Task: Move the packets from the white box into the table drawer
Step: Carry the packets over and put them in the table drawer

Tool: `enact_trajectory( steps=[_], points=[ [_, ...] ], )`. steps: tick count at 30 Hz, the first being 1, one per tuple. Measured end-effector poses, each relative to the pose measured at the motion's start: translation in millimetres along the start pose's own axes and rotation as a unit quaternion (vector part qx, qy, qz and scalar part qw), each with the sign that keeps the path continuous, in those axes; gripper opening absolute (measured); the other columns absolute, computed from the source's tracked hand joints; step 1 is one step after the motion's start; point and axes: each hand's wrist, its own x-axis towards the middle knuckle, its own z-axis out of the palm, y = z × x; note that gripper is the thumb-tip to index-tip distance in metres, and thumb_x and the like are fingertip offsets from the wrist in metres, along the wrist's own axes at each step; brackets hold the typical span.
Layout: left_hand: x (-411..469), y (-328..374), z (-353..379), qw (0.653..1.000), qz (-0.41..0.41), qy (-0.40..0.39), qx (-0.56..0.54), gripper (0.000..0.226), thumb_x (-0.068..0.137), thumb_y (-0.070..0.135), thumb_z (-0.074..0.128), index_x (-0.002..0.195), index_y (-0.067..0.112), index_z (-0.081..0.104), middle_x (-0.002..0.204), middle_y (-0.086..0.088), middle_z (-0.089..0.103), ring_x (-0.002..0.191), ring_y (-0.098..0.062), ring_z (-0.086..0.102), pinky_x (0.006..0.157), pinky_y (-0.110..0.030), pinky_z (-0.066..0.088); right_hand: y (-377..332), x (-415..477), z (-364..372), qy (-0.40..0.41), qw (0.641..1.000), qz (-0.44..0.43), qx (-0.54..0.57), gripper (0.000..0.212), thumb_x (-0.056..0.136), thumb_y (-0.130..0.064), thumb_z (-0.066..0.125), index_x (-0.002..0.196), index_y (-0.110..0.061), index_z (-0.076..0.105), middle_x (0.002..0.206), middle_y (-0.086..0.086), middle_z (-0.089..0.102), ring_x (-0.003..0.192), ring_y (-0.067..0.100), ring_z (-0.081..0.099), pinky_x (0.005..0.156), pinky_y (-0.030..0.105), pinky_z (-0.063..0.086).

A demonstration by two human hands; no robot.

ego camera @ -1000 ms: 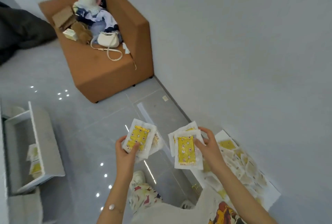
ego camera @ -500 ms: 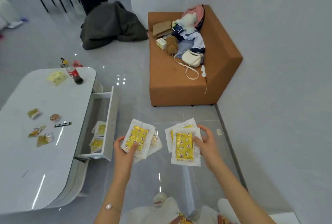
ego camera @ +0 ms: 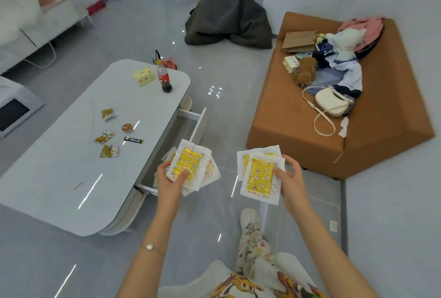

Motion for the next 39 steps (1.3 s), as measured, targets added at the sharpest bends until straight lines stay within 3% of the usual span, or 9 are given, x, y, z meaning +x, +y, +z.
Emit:
enact_trajectory(
  steps=[7, 10, 14, 20, 26, 30, 34, 36, 39],
  points=[
    [52, 23, 50, 0.993, -0.003, 0.108, -0.040, 0.044, 0.088, 0.010, 0.067, 0.121, 0.023, 0.041, 0.113, -0.002, 0.061, 0.099, -0.023, 0.065, 0.078, -0.037, 0.057, -47, 120, 21, -0.094, 0.994, 0.007, -0.048, 0.038, 0.092, -0.009, 0.060, 0.123, -0.028, 0.049, 0.124, 0.008, 0.061, 0.107, 0.028, 0.065, 0.083, 0.048, 0.056],
    [68, 30, 69, 0.986, -0.013, 0.153, -0.066, 0.043, 0.088, 0.011, 0.066, 0.120, 0.025, 0.041, 0.110, 0.002, 0.060, 0.097, -0.022, 0.066, 0.076, -0.036, 0.057, -72, 164, 38, -0.156, 0.984, 0.010, -0.084, 0.038, 0.092, -0.009, 0.060, 0.123, -0.026, 0.049, 0.121, 0.006, 0.062, 0.104, 0.028, 0.067, 0.084, 0.050, 0.056],
    [88, 35, 83, 0.975, -0.025, 0.196, -0.100, 0.042, 0.087, 0.013, 0.068, 0.118, 0.027, 0.042, 0.115, -0.002, 0.061, 0.103, -0.028, 0.065, 0.086, -0.048, 0.056, -99, 205, 70, -0.213, 0.970, 0.009, -0.120, 0.043, 0.092, -0.007, 0.059, 0.131, -0.018, 0.044, 0.106, -0.003, 0.066, 0.089, 0.020, 0.071, 0.078, 0.044, 0.057],
    [128, 37, 79, 0.956, -0.039, 0.264, -0.124, 0.043, 0.087, 0.011, 0.068, 0.118, 0.026, 0.042, 0.119, -0.007, 0.059, 0.105, -0.029, 0.063, 0.086, -0.045, 0.055, -116, 262, 140, -0.274, 0.950, 0.056, -0.143, 0.041, 0.093, -0.009, 0.059, 0.128, -0.025, 0.043, 0.112, 0.009, 0.066, 0.096, 0.031, 0.068, 0.086, 0.054, 0.054],
    [191, 20, 48, 0.927, -0.077, 0.332, -0.157, 0.043, 0.087, 0.007, 0.066, 0.114, 0.029, 0.042, 0.120, -0.012, 0.059, 0.106, -0.034, 0.062, 0.081, -0.045, 0.053, -118, 322, 226, -0.297, 0.933, 0.068, -0.193, 0.043, 0.093, -0.005, 0.056, 0.129, -0.025, 0.043, 0.110, 0.007, 0.064, 0.089, 0.024, 0.068, 0.074, 0.041, 0.058],
    [236, 7, 30, 0.910, -0.122, 0.360, -0.167, 0.042, 0.088, 0.008, 0.065, 0.115, 0.028, 0.040, 0.120, -0.015, 0.058, 0.105, -0.036, 0.061, 0.071, -0.039, 0.051, -114, 357, 277, -0.314, 0.916, 0.068, -0.240, 0.039, 0.094, -0.004, 0.054, 0.125, -0.025, 0.043, 0.108, 0.006, 0.063, 0.085, 0.019, 0.067, 0.056, 0.025, 0.058],
    [276, -3, 19, 0.897, -0.167, 0.371, -0.171, 0.044, 0.088, 0.006, 0.064, 0.117, 0.025, 0.038, 0.122, -0.013, 0.056, 0.106, -0.033, 0.059, 0.073, -0.039, 0.053, -104, 392, 322, -0.337, 0.889, 0.049, -0.305, 0.038, 0.093, -0.006, 0.055, 0.123, -0.028, 0.045, 0.119, 0.011, 0.062, 0.098, 0.027, 0.067, 0.076, 0.038, 0.059],
    [294, -10, 15, 0.891, -0.193, 0.376, -0.168, 0.045, 0.087, 0.005, 0.064, 0.119, 0.022, 0.037, 0.124, -0.015, 0.056, 0.105, -0.032, 0.060, 0.080, -0.044, 0.052, -94, 407, 343, -0.342, 0.878, 0.067, -0.327, 0.039, 0.093, -0.007, 0.055, 0.124, -0.027, 0.045, 0.120, 0.010, 0.061, 0.102, 0.028, 0.066, 0.084, 0.044, 0.057],
    [318, -28, 13, 0.872, -0.238, 0.392, -0.171, 0.053, 0.088, 0.003, 0.063, 0.130, 0.014, 0.034, 0.122, -0.013, 0.055, 0.100, -0.031, 0.059, 0.074, -0.041, 0.053, -67, 426, 375, -0.335, 0.866, 0.121, -0.351, 0.040, 0.093, -0.005, 0.055, 0.128, -0.021, 0.044, 0.118, 0.009, 0.059, 0.103, 0.030, 0.064, 0.088, 0.046, 0.055]
  ],
)
